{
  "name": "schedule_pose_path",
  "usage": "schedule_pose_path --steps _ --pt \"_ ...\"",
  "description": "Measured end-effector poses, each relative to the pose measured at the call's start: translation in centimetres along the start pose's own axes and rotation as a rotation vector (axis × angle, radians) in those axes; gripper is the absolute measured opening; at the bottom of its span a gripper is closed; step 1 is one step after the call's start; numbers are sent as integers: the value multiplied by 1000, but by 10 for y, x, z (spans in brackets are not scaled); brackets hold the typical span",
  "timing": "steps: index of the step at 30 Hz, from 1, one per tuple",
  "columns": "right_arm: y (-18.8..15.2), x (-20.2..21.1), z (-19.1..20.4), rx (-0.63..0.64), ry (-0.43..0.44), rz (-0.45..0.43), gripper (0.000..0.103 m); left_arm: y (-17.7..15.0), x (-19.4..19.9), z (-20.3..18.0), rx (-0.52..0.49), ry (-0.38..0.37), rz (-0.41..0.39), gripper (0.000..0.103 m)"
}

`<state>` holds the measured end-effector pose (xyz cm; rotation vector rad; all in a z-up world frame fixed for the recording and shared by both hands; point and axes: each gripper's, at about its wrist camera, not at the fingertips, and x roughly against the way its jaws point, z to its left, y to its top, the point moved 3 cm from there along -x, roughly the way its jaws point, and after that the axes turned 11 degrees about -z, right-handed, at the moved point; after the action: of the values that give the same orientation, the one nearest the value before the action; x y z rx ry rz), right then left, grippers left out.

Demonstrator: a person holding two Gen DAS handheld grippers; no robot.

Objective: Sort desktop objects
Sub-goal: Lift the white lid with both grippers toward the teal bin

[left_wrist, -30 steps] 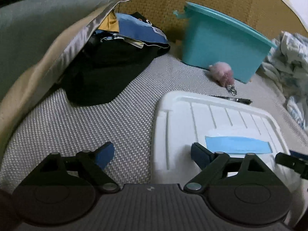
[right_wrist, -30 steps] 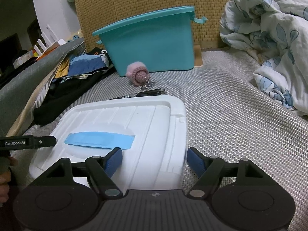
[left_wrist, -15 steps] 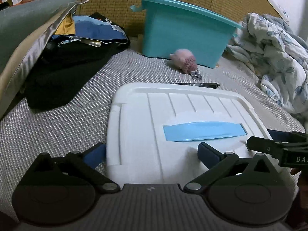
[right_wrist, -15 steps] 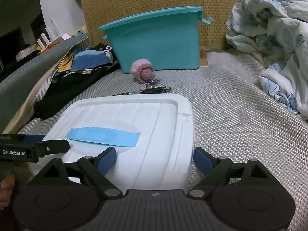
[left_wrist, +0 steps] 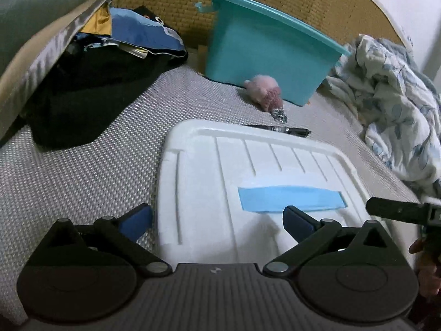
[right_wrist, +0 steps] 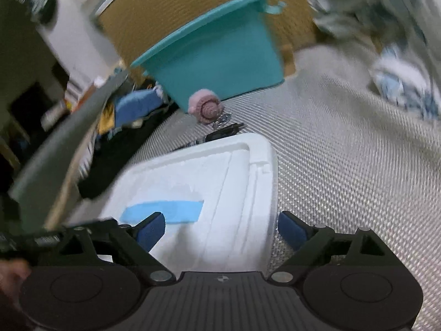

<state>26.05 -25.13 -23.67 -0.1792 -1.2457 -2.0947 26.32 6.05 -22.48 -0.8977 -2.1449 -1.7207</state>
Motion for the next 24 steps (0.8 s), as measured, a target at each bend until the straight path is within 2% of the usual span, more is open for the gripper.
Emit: schedule_pose_path --steps 3,7,9,11,16,18,20,24 --pt "4 -3 -2 -13 19 21 93 5 -7 -1 -20 -12 24 103" --pt "4 2 -9 -85 38 -17 90 5 1 19 175 -71 -21 103" --pt "3 6 -13 -106 21 -33 77 3 5 25 231 -80 -31 99" --pt "4 8 -15 -109 -1 -36 69 2 8 26 223 -64 -32 94" --pt "6 12 -21 -127 -32 -39 53 3 11 29 260 -81 -48 94" --pt "6 17 -15 -63 -70 -61 39 2 12 31 277 -78 -57 93" --pt "5 21 -6 -16 -65 -83 39 1 14 28 247 -55 -64 92" --pt "5 24 -7 -28 -70 -102 39 1 17 24 215 -48 -72 91"
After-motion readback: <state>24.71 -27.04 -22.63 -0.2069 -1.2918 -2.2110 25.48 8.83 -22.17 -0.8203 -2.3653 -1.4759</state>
